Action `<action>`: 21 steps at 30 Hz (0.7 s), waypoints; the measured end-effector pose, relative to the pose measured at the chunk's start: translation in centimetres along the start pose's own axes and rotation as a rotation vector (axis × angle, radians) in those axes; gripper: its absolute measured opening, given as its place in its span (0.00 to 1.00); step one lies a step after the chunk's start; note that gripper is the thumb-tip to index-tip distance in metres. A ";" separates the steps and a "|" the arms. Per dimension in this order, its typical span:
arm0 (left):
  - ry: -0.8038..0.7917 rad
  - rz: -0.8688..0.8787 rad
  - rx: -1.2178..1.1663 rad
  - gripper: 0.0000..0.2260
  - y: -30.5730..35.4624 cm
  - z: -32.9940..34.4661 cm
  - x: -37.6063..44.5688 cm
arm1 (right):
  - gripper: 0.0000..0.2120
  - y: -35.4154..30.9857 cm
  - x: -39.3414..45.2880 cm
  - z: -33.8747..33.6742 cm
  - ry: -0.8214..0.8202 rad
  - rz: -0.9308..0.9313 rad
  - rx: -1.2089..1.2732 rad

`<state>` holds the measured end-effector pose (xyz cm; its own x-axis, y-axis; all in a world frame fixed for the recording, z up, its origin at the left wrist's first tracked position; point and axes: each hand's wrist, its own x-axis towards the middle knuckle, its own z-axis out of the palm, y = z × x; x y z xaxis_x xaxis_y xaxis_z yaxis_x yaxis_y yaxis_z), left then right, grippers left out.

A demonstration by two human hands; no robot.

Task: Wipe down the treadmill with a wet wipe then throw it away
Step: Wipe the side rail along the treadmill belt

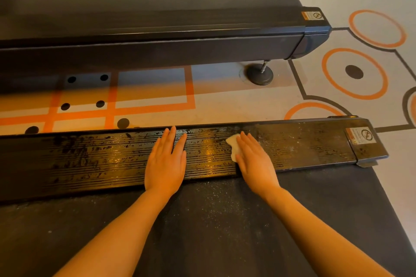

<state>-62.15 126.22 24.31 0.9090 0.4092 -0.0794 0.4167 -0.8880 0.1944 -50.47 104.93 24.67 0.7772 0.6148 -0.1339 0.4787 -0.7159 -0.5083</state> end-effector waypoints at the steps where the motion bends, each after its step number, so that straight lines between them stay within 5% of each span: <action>1: 0.001 -0.002 -0.001 0.23 0.0 0.0 0.0 | 0.24 0.1 -0.7 0.2 0.030 0.006 0.022; 6: 0.012 -0.003 -0.012 0.23 0.0 0.1 0.0 | 0.21 0.6 -0.8 -0.2 0.209 0.251 0.205; 17: 0.021 0.006 0.023 0.23 0.0 0.4 0.0 | 0.26 0.7 1.4 -0.7 0.124 0.318 0.152; 21: 0.028 0.006 0.024 0.23 0.0 0.5 -0.1 | 0.20 0.2 1.3 -0.8 0.111 0.327 0.136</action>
<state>-62.22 126.12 23.84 0.9109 0.4096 -0.0506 0.4120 -0.8950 0.1709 -49.05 105.37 25.04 0.9233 0.3158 -0.2187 0.1447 -0.8133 -0.5635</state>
